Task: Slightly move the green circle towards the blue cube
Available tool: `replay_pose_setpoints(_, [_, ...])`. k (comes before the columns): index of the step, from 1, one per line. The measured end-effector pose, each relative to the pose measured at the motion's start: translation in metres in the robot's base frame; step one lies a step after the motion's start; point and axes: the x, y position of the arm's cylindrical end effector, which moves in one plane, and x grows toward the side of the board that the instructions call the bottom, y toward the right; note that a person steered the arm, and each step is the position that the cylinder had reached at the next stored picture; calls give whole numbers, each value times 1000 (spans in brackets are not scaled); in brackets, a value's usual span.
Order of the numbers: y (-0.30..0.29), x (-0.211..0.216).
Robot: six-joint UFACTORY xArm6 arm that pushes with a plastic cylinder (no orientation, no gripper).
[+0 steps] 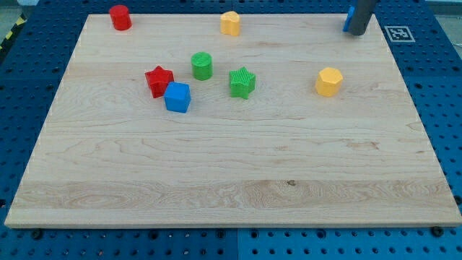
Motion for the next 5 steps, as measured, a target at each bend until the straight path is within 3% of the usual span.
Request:
replay_pose_setpoints(2, [-50, 66])
replay_pose_setpoints(5, [-79, 66])
